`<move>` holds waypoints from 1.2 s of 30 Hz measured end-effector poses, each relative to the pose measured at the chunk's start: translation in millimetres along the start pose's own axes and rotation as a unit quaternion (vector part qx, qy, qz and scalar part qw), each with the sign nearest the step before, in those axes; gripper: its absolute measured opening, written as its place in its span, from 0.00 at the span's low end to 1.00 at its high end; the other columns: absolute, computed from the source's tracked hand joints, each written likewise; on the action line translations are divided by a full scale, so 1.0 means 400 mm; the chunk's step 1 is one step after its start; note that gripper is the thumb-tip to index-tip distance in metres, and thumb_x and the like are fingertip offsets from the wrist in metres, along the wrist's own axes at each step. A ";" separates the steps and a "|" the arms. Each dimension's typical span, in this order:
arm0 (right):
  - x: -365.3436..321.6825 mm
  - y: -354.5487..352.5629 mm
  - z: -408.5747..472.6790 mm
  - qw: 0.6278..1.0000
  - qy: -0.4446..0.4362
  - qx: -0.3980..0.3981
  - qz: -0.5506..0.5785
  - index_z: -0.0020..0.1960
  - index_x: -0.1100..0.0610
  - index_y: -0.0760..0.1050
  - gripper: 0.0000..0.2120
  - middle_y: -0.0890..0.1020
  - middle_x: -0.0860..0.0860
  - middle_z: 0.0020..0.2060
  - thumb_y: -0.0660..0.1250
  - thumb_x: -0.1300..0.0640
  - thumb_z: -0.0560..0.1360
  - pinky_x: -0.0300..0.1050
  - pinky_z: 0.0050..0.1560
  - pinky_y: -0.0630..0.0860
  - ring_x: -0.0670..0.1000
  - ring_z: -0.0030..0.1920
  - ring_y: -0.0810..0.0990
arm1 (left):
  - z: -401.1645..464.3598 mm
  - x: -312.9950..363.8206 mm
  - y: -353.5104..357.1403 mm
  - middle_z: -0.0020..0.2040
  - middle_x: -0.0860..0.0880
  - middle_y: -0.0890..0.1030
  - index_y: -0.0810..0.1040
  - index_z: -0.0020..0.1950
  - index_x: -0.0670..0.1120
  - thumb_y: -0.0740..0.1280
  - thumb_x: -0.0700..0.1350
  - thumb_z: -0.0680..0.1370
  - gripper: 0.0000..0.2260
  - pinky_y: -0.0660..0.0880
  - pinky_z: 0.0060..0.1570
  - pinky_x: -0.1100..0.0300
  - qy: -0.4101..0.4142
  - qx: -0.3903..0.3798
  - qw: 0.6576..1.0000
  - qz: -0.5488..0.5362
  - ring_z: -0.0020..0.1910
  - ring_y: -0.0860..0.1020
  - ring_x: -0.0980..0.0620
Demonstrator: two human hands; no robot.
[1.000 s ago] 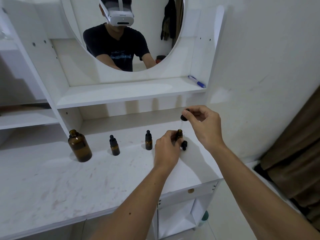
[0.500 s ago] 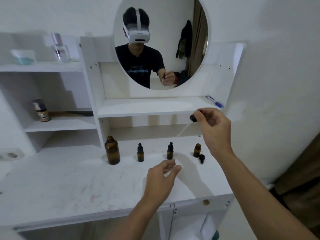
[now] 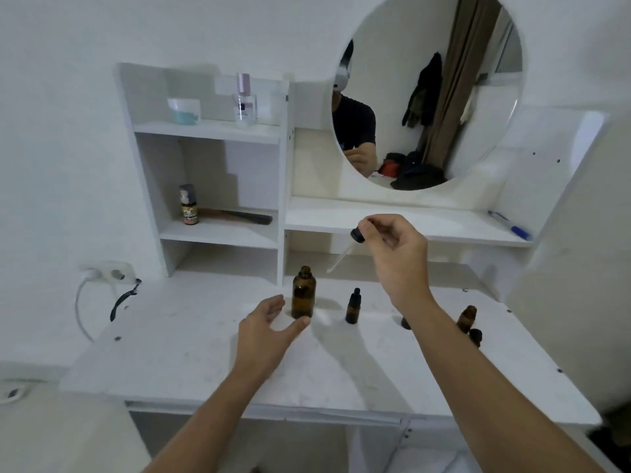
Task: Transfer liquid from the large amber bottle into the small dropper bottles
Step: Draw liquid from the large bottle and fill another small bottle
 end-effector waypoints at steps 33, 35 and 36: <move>0.113 0.210 -0.019 0.977 0.030 -0.120 -0.176 0.44 0.53 0.86 0.03 0.87 0.43 0.39 0.77 0.59 0.77 0.27 0.46 0.78 0.39 0.42 0.85 | 0.086 -0.009 0.044 0.58 0.53 0.86 0.81 0.68 0.49 0.78 0.50 0.75 0.22 0.79 0.61 0.59 0.021 0.001 1.000 0.001 0.57 0.83 0.53; 0.112 0.210 -0.018 0.978 0.032 -0.117 -0.170 0.45 0.54 0.87 0.03 0.87 0.43 0.39 0.77 0.59 0.77 0.27 0.46 0.78 0.39 0.42 0.85 | 0.085 -0.009 0.044 0.58 0.53 0.86 0.81 0.68 0.49 0.78 0.50 0.75 0.22 0.77 0.59 0.62 0.018 -0.001 1.000 -0.008 0.57 0.82 0.54; 0.111 0.210 -0.017 0.979 0.031 -0.115 -0.168 0.45 0.54 0.87 0.03 0.87 0.43 0.40 0.77 0.59 0.77 0.27 0.47 0.78 0.39 0.43 0.85 | 0.084 -0.007 0.044 0.58 0.53 0.86 0.81 0.68 0.49 0.78 0.49 0.75 0.22 0.76 0.58 0.63 0.017 -0.002 1.000 -0.010 0.56 0.82 0.54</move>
Point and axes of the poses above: each hand's wrist, its own z-axis towards the middle knuckle, its own y-axis out of the palm, x = y × z, the point moved 6 cm from there along z, towards the middle knuckle
